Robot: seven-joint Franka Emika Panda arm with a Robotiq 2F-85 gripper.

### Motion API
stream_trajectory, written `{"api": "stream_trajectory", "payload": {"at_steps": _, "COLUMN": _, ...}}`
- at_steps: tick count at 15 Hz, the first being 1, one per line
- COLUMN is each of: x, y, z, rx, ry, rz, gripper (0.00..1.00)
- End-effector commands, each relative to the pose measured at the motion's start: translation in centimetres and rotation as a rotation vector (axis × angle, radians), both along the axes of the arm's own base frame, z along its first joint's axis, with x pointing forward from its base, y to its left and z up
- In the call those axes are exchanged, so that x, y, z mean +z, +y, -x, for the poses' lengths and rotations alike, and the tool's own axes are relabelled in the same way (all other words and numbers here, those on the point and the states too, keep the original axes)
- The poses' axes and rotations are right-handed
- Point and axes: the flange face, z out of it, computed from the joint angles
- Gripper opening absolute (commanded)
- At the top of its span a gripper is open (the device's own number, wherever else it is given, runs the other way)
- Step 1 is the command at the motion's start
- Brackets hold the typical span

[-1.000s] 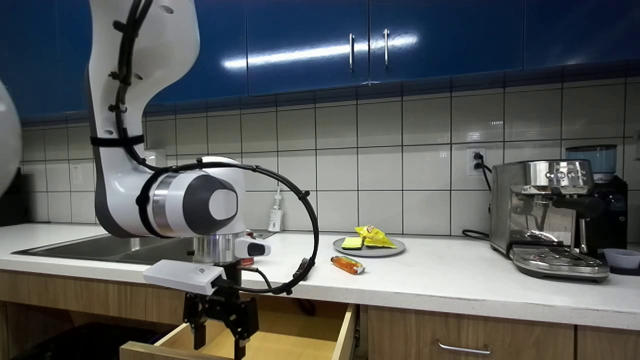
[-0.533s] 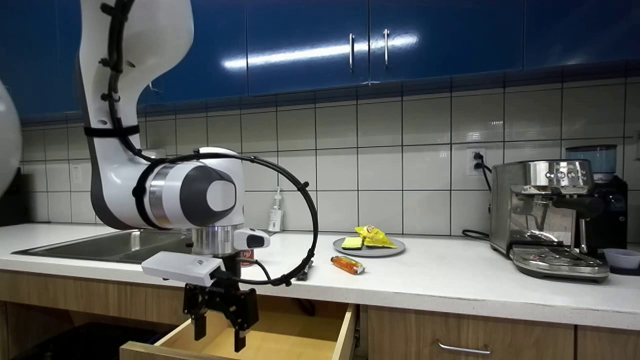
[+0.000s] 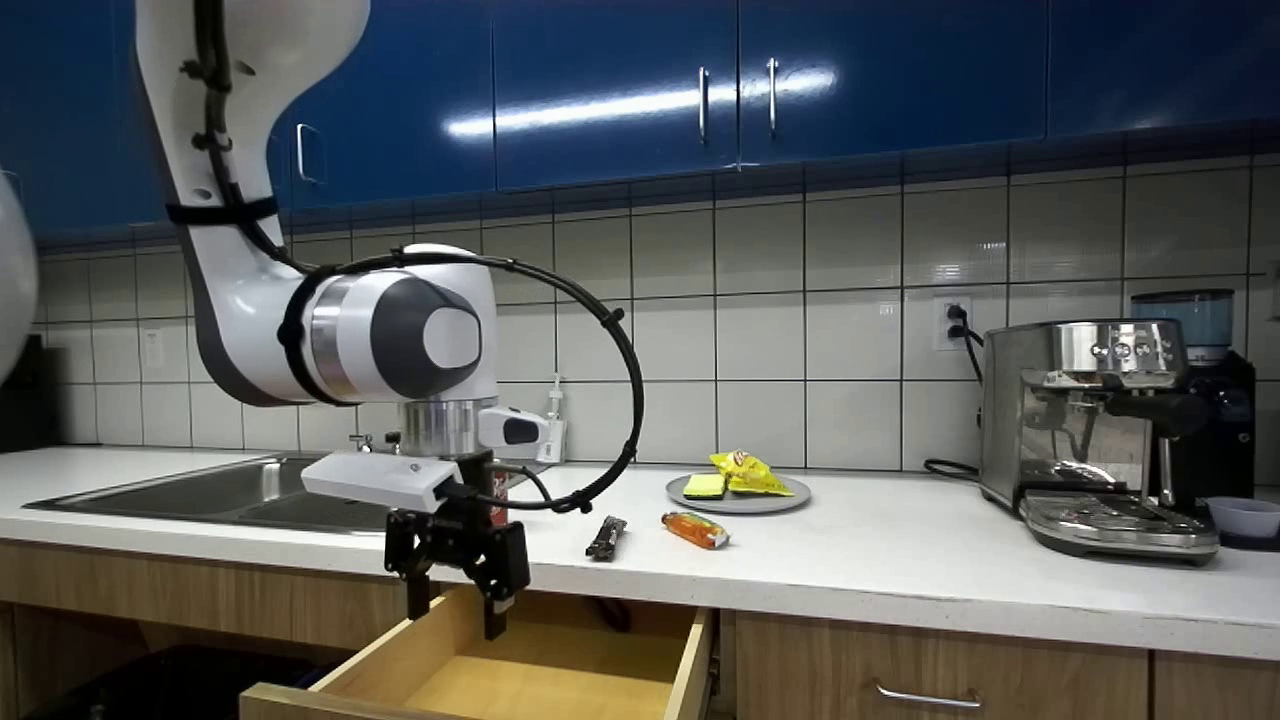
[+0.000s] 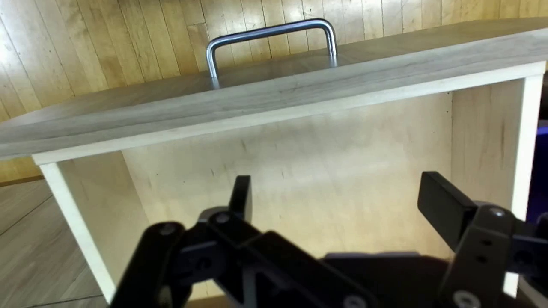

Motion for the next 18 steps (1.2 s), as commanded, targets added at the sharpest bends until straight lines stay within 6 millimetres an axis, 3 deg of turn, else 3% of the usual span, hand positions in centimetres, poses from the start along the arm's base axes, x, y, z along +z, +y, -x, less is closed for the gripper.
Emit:
{"api": "stream_trajectory", "payload": {"at_steps": 1, "x": 3.0, "y": -0.6, "z": -1.2, "rx": -0.010, "ry": -0.005, "rz": 0.004, "gripper": 1.00}}
{"api": "stream_trajectory", "payload": {"at_steps": 11, "x": 8.2, "y": -1.8, "z": -6.6, "rx": -0.007, "ry": -0.069, "rz": 0.027, "gripper": 1.00}}
{"api": "stream_trajectory", "payload": {"at_steps": 18, "x": 10.8, "y": -4.6, "z": -10.5, "rx": 0.015, "ry": -0.074, "rz": 0.029, "gripper": 1.00}}
